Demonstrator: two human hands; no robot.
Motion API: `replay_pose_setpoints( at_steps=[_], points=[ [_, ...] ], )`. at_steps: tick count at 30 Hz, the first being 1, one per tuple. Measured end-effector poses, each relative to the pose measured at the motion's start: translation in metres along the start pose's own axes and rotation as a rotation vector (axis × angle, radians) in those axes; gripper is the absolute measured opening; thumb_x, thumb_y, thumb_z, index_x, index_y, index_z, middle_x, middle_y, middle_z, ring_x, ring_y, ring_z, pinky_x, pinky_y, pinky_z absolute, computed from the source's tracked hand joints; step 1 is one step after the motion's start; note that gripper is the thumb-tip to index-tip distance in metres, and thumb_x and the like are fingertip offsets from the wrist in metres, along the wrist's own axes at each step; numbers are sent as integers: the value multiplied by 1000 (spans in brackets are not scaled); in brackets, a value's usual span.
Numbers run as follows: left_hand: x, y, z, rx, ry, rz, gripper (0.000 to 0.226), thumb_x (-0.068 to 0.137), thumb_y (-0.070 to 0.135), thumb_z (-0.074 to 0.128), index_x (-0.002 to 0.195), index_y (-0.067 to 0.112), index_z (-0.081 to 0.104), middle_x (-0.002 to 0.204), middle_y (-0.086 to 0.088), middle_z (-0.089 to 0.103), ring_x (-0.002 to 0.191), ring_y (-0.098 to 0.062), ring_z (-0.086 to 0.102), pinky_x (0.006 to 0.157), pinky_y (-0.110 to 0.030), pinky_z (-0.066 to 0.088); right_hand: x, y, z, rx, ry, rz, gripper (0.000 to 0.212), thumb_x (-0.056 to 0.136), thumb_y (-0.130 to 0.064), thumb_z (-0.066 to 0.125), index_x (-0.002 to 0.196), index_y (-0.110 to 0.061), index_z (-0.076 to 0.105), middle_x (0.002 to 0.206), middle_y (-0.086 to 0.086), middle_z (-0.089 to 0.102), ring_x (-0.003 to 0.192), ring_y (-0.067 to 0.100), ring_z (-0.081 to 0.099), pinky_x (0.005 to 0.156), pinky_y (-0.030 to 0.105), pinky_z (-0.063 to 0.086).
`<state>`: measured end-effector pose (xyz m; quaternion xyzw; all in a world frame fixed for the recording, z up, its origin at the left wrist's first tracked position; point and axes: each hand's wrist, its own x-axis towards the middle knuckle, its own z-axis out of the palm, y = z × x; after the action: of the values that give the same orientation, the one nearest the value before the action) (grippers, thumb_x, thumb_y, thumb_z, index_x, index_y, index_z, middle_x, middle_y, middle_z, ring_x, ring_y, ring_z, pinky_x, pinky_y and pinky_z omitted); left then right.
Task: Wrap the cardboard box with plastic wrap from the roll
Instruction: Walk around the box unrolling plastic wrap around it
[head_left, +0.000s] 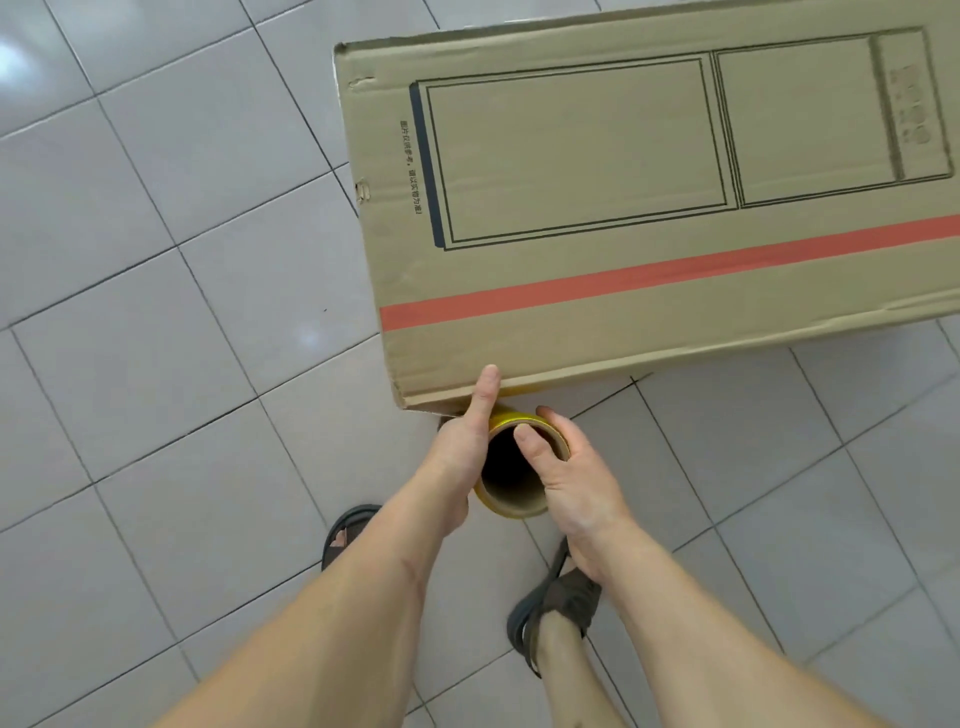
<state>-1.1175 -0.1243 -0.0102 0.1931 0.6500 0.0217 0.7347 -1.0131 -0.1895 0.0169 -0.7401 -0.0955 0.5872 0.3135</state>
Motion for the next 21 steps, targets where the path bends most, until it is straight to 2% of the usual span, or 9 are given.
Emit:
replay_pose_setpoints(
  at_steps=[3,6,8,10,12,14,15,19,21],
  points=[
    [-2,-1,15,0,28,-14,114,61,107,54,125,15,75,115,-7,84,115,-26,76,118,-48,51,5,0,-12,14,39,8,41,95,-50,54,132,-34,52,117,-13,60,108,4,55,77,13,40],
    [-8,-5,23,-16,-26,-80,102,84,98,35,113,11,77,99,-9,86,100,-25,80,103,-45,59,10,-3,-24,-97,51,-43,38,95,-50,55,126,-27,59,115,-11,64,108,8,58,93,26,47],
    [-12,-7,31,38,-41,-113,114,70,107,35,123,14,76,110,-9,85,110,-26,78,109,-50,58,15,-6,-33,-165,67,-61,45,92,-52,58,130,-28,56,119,-13,60,112,9,56,99,31,45],
    [-8,-9,42,106,33,-72,125,53,113,41,131,22,73,124,-4,82,122,-22,72,116,-45,49,23,-5,-44,-161,57,-38,58,88,-57,60,138,-28,49,125,-12,55,116,10,51,103,32,42],
    [-7,-3,52,166,102,-15,118,55,112,47,131,24,72,131,0,77,122,-16,69,116,-38,41,27,-1,-54,-79,5,3,68,87,-62,59,143,-27,44,134,-9,54,123,11,50,103,31,41],
    [-2,2,56,138,100,-17,139,36,114,58,140,21,69,134,-2,78,127,-21,71,122,-45,44,26,1,-59,20,-59,24,66,89,-62,56,144,-28,45,135,-9,55,125,10,51,97,26,39],
    [-2,5,58,109,90,-28,144,33,113,60,142,19,68,130,-5,81,125,-24,73,121,-48,48,24,1,-61,33,-73,26,61,92,-59,54,143,-28,45,134,-9,56,125,10,51,95,24,37],
    [-5,20,69,37,50,-124,114,82,99,39,131,4,75,110,-15,85,100,-30,81,94,-43,62,19,-2,-66,-41,-6,-4,53,98,-52,47,146,-30,41,141,-8,50,126,10,46,102,26,36],
    [-2,18,71,-8,8,-187,117,84,100,33,132,2,75,111,-19,83,98,-32,80,86,-43,62,18,-4,-70,-106,19,-46,50,100,-49,44,146,-30,42,147,-9,47,132,10,44,108,28,35]
  ],
)
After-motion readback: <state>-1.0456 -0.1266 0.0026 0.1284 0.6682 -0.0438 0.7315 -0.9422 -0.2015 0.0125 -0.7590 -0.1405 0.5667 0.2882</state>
